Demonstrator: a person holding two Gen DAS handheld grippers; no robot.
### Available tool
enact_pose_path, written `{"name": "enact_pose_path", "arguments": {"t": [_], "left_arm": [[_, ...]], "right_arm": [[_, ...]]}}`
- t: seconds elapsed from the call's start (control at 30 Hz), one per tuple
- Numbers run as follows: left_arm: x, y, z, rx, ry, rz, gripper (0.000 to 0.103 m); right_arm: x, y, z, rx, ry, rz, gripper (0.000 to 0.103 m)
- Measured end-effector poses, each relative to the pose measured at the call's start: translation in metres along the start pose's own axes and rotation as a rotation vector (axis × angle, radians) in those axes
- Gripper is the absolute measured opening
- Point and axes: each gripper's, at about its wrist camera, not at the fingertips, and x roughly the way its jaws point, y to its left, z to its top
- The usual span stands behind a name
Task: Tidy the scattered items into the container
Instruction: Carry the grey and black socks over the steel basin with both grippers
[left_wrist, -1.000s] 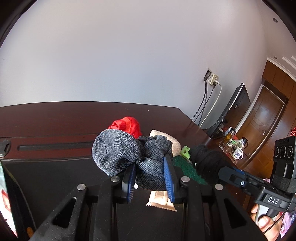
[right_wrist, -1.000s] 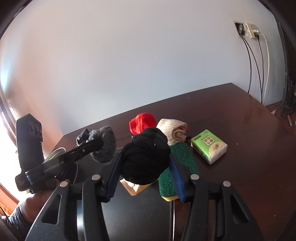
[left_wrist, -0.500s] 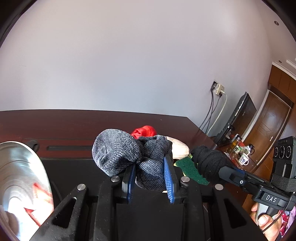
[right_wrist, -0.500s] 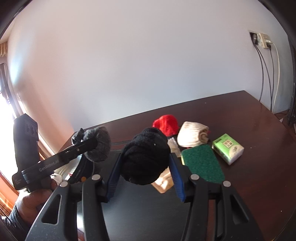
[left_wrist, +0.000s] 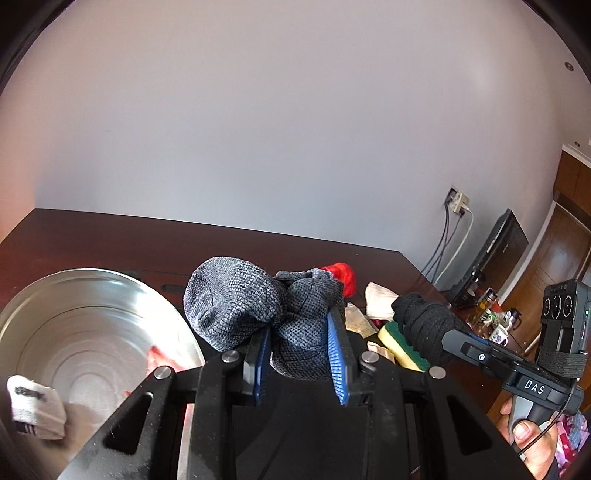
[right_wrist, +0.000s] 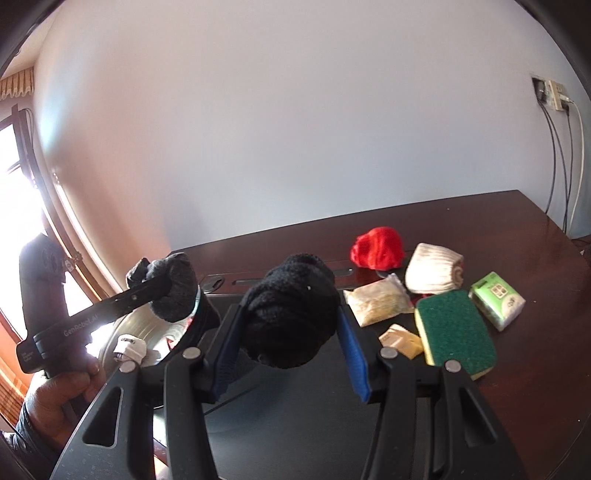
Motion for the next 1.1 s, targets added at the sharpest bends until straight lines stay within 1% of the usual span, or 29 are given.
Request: {"name": "enact_pose_path", "arguments": {"t": [0.2, 0.4, 0.8, 0.9, 1.1], "left_arm": [[-0.016, 0.011, 0.002, -0.012, -0.024, 0.024, 0.030], [-0.031, 0.029, 0.001, -0.035, -0.041, 0.070, 0.030], [-0.052, 0.053, -0.004, -0.069, -0.065, 0.109, 0.030], [-0.062, 0.064, -0.006, -0.080, -0.074, 0.127, 0.030], [-0.069, 0.082, -0.014, -0.112, -0.071, 0.175, 0.030]], "right_arm": [[0.009, 0.020, 0.000, -0.028, 0.007, 0.029, 0.052], [0.026, 0.041, 0.000, -0.056, 0.020, 0.071, 0.052], [0.041, 0.068, 0.003, -0.086, 0.039, 0.118, 0.052], [0.045, 0.077, 0.003, -0.096, 0.047, 0.132, 0.052], [0.054, 0.098, 0.000, -0.127, 0.069, 0.162, 0.052]]}}
